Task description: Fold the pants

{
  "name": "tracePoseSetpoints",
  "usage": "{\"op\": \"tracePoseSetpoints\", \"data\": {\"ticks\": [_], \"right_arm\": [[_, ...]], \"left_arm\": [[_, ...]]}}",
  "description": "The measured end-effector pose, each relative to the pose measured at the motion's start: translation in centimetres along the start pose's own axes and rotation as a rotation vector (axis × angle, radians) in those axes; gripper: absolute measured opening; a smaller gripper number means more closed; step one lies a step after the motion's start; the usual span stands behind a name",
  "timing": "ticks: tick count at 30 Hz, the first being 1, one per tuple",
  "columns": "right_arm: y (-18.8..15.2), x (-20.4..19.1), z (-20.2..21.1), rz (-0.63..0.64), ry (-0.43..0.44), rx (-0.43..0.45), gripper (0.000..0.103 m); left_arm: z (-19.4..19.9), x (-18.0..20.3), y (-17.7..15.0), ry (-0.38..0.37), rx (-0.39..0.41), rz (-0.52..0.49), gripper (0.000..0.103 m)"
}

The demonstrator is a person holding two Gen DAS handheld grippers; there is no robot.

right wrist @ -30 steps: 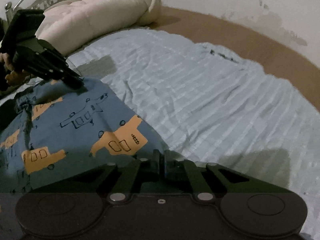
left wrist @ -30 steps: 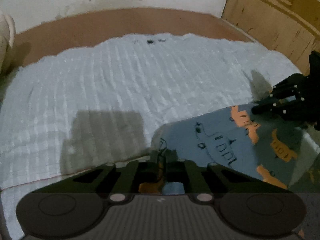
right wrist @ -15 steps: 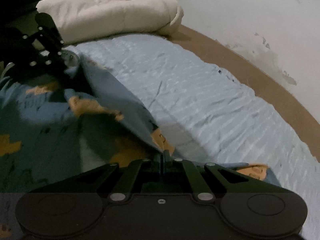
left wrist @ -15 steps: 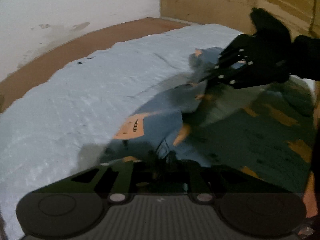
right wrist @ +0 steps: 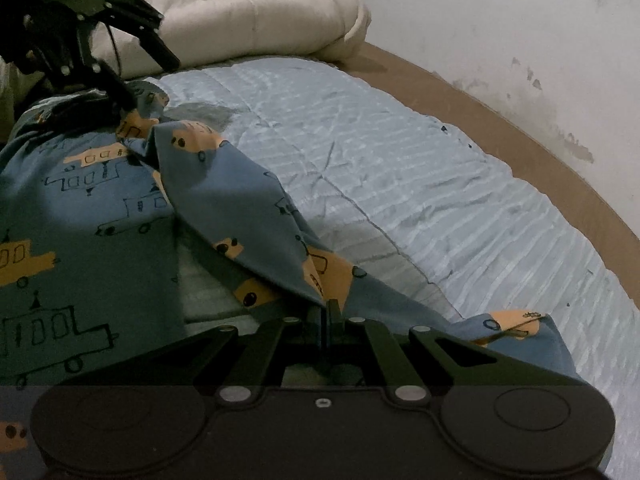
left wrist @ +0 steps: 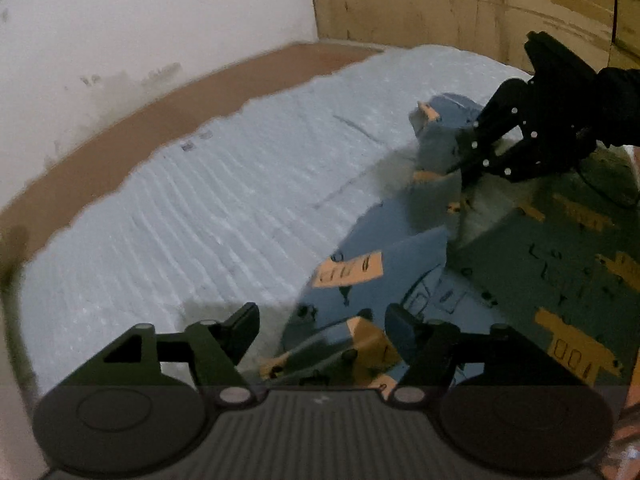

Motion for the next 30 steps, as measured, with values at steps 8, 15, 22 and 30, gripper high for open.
{"op": "tracePoseSetpoints", "data": {"ticks": [8,15,22,30], "right_arm": [[-0.3,0.2,-0.3,-0.011,0.01,-0.007,0.001],[-0.3,0.2,-0.3,-0.009,0.009,-0.011,0.001],[0.0,0.3,0.3,-0.004,-0.021,0.016,0.0],[4.0,3.0,0.8,-0.017,-0.127,0.106,0.0]], "left_arm": [[-2.3,-3.9,-2.0,-0.137,-0.083,0.288,0.074],[-2.6,-1.0,-2.8,-0.057,-0.141,0.141,0.017],[0.2,-0.9,-2.2,0.08,0.008,0.283,0.003],[2.1,-5.3,-0.9,0.517,0.141,0.455,0.003]]}}
Point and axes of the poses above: each gripper's, at about its wrist camera, not at the fingertips, and z roughly against the way its jaws point, x to its right, y to its top, the point moved 6 cm from there along -z, roughly the way its jaws point, and after that the axes turned 8 degrees about y, right-handed, at the moved point
